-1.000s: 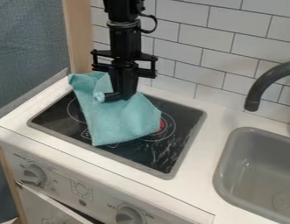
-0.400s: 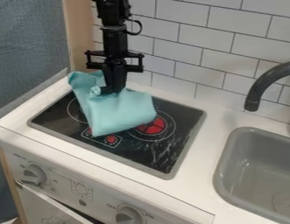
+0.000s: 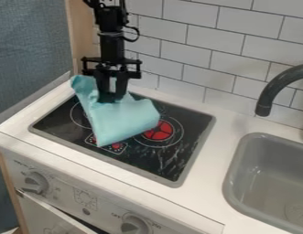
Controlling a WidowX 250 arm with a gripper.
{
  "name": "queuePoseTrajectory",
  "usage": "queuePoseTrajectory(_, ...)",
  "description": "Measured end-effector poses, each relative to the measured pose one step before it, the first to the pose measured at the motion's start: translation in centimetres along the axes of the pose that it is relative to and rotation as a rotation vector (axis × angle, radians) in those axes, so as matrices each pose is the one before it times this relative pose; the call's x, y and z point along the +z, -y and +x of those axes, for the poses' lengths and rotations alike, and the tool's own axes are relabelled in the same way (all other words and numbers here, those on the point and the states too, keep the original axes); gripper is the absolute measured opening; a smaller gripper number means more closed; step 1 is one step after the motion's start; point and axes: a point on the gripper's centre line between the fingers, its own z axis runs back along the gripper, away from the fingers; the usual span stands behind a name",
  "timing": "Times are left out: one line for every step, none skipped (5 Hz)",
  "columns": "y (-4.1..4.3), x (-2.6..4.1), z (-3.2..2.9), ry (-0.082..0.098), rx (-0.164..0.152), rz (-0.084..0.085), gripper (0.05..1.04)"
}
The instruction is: Fold the cloth from left to right
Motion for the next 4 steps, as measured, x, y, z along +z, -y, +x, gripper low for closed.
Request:
queuePoseTrajectory(0.0, 0.0, -0.097, -0.0061, 0.0061, 0.0, 0.865)
queuePoseTrajectory(0.047, 0.0, -0.097, -0.0061, 0.0023, -0.003, 1.022)
queuePoseTrajectory(0.167, 0.065, -0.339, -0.02, -0.0007, -0.0104, 1.005)
queuePoseTrajectory(0.66, 2.497, -0.44, 0.0324, -0.0105, -0.0385, 0.998)
